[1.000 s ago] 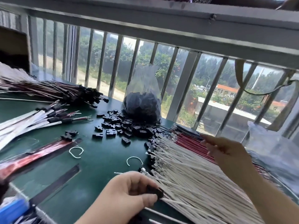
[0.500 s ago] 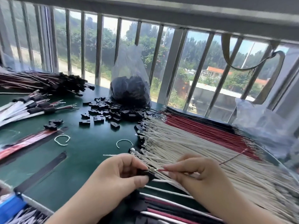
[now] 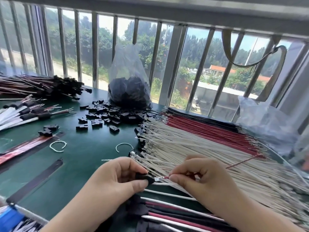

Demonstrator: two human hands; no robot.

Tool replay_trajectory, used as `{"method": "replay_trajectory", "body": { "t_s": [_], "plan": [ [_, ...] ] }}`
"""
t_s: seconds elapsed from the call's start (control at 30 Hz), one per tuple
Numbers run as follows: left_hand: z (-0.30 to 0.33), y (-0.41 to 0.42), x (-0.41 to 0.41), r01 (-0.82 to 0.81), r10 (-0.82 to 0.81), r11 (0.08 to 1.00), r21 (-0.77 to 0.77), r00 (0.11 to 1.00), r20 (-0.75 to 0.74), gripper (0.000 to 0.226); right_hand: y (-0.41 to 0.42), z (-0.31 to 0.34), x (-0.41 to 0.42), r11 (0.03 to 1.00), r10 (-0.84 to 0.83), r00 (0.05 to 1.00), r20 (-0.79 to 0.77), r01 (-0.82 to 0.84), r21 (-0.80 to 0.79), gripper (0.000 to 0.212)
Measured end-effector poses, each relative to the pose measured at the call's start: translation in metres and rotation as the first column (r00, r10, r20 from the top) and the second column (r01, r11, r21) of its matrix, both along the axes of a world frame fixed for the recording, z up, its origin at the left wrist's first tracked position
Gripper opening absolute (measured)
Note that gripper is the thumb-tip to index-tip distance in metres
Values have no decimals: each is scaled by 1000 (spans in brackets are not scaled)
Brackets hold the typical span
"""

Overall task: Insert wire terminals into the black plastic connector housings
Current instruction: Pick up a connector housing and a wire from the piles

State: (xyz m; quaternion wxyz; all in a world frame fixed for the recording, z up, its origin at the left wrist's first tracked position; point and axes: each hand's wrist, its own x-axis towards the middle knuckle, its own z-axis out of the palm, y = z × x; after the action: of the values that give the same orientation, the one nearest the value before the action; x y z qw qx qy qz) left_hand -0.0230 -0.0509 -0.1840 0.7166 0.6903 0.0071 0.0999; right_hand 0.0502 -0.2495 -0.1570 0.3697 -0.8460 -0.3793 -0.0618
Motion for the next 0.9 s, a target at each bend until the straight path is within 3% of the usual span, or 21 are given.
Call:
{"method": "replay_trajectory", "body": {
  "t_s": [0.2, 0.7, 0.8, 0.9],
  "plan": [
    [0, -1, -2, 19, -19, 997, 78, 1000, 5, 28, -2, -4, 2, 996, 42, 999, -17, -43, -74, 4],
    [3, 1, -4, 57, -57, 998, 7, 998, -10, 17, 0, -5, 4, 996, 81, 997, -12, -81, -39, 11],
    [2, -1, -5, 34, -34, 998, 58, 999, -4, 20, 0, -7, 3, 998, 48, 998, 41, -46, -50, 16],
    [2, -1, -4, 6, -6, 995, 103, 1000, 2, 26, 2, -9, 0, 997, 11, 982, 191, 4, -77, 18]
  ]
}}
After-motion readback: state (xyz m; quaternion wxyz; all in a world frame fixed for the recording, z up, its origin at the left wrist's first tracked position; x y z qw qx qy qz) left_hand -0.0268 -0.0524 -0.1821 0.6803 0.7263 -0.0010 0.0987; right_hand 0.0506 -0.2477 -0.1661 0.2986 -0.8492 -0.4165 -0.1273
